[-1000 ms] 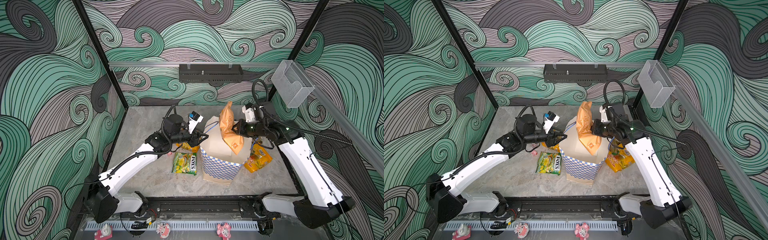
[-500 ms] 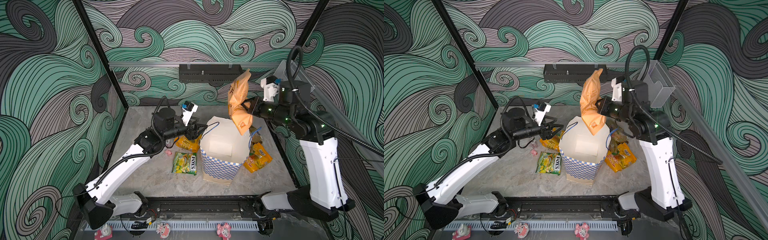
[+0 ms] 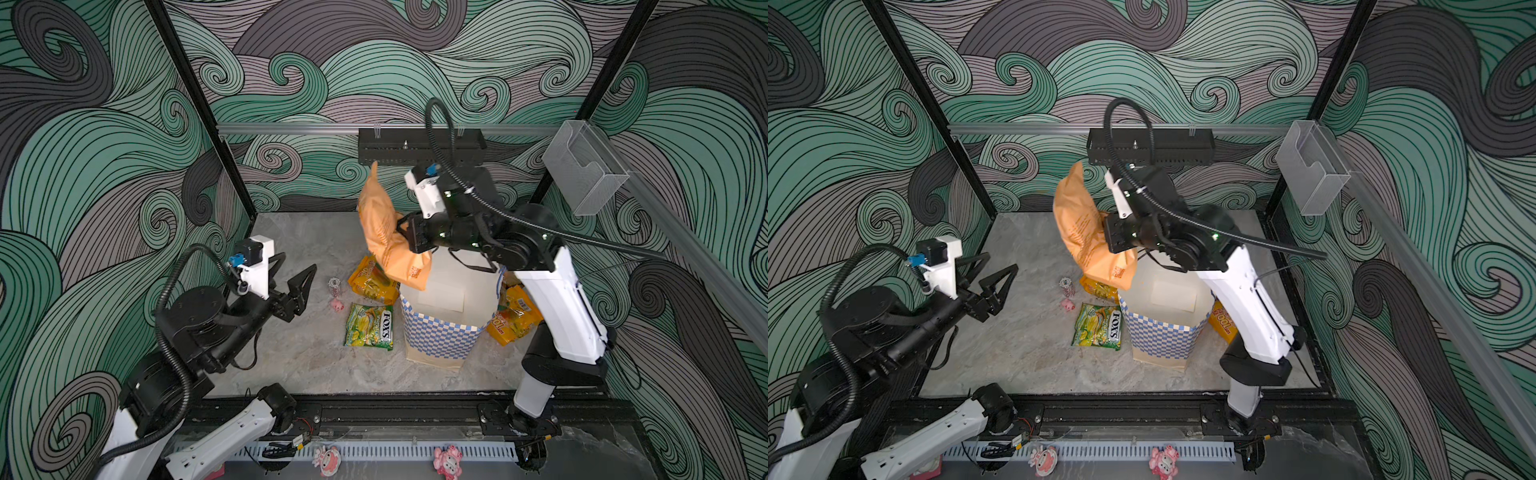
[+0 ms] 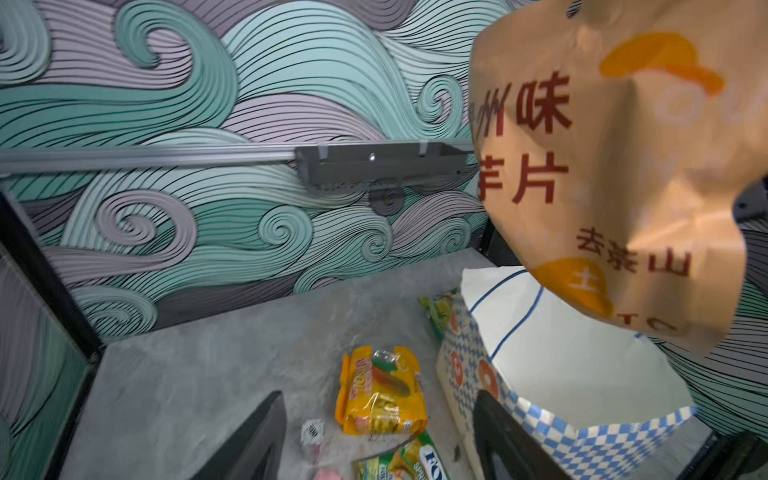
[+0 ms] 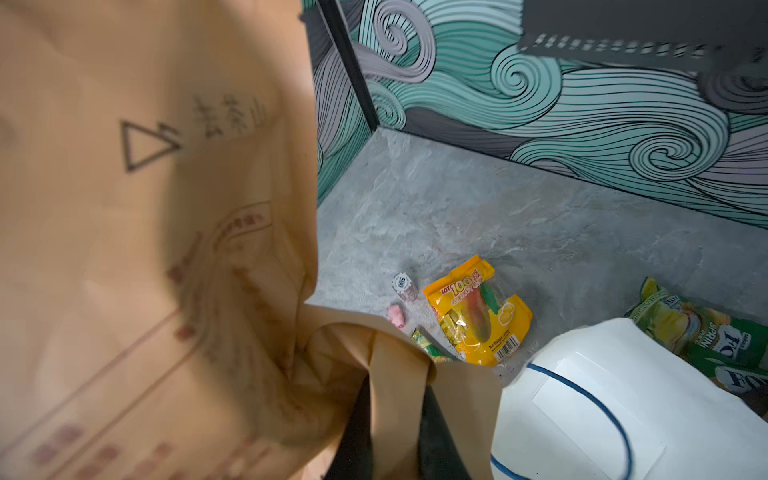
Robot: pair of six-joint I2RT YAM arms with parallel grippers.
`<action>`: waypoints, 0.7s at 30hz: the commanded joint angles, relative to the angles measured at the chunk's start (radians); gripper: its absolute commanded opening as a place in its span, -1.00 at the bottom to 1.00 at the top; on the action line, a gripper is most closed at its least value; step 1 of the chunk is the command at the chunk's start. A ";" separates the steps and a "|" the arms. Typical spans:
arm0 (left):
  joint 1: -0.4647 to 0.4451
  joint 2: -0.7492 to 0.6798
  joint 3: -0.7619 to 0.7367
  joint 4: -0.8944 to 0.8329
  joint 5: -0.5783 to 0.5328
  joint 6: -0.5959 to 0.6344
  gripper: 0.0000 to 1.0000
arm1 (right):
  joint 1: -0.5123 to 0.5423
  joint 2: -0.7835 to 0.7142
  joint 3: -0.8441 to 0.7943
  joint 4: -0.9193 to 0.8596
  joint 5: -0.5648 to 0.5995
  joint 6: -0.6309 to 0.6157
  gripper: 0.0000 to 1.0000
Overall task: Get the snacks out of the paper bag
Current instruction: 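Lower the brown pouch onto the table while the left arm draws back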
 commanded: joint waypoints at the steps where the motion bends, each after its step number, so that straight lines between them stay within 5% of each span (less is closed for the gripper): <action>1: 0.000 -0.077 -0.021 -0.282 -0.177 -0.140 0.59 | 0.088 0.058 -0.031 -0.031 0.124 -0.112 -1.00; 6: 0.001 -0.120 -0.025 -0.403 -0.169 -0.249 0.73 | 0.162 0.204 -0.125 -0.031 0.215 -0.181 -1.00; 21: 0.000 0.038 -0.001 -0.604 0.011 -0.372 0.72 | 0.140 0.516 -0.260 0.019 0.361 -0.049 -1.00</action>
